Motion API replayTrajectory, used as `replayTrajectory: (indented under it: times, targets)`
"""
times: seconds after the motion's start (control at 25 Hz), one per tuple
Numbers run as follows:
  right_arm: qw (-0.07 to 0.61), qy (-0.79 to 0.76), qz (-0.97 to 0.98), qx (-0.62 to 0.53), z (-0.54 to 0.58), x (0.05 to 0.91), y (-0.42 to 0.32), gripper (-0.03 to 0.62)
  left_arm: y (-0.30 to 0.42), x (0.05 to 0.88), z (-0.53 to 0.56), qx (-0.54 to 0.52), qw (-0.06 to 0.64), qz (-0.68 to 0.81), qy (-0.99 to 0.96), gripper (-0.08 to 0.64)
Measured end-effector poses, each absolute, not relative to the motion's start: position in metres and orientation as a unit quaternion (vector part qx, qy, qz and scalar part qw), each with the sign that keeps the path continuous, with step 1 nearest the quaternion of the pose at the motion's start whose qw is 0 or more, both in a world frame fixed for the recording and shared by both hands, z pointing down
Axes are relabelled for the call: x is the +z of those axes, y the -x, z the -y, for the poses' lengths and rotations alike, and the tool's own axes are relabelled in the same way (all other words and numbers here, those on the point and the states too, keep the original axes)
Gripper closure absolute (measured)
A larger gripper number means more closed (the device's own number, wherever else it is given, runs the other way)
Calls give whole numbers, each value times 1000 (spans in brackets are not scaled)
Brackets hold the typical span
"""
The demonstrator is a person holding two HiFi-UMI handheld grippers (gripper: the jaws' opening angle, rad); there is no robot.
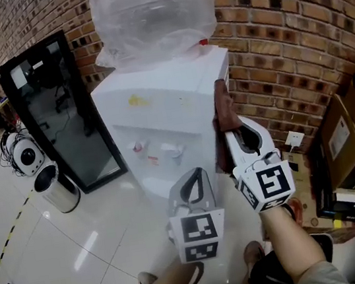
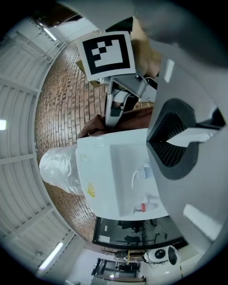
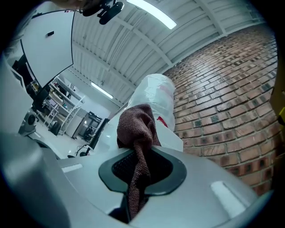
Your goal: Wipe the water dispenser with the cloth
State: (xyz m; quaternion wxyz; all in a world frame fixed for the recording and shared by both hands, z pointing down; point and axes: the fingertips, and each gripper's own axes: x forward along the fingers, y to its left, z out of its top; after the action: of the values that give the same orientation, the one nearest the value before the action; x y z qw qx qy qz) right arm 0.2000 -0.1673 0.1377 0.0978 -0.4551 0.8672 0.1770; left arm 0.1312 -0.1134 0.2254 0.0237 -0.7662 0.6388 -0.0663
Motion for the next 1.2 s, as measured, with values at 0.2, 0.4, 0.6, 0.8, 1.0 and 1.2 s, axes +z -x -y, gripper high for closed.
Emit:
replayTrajectory:
  times: [0.2,0.4,0.6,0.8,1.0,1.2]
  targets:
    - [68,448,-876,162,165,178,-198,537,-132,250,119,-67,20,-640,765,560]
    - [49,453,-880,131,162,223,-195,537,-129,276,122,-76,13,-642,763,560]
    - [21,449,-886,115,158,256,-189,541,-117,304,117,-77,-3,-648,758,560]
    - [-32,416,-900,125,158,280,-187,541,-120,321,112,-84,-19,-632,770,560]
    - [-103,376,-911,135,153,317,-184,541,-115,336,104,-91,-28,-634,768,560]
    - [-140,352,-918,120,152,340,-181,541,-111,369,94,-114,-61,-620,774,560]
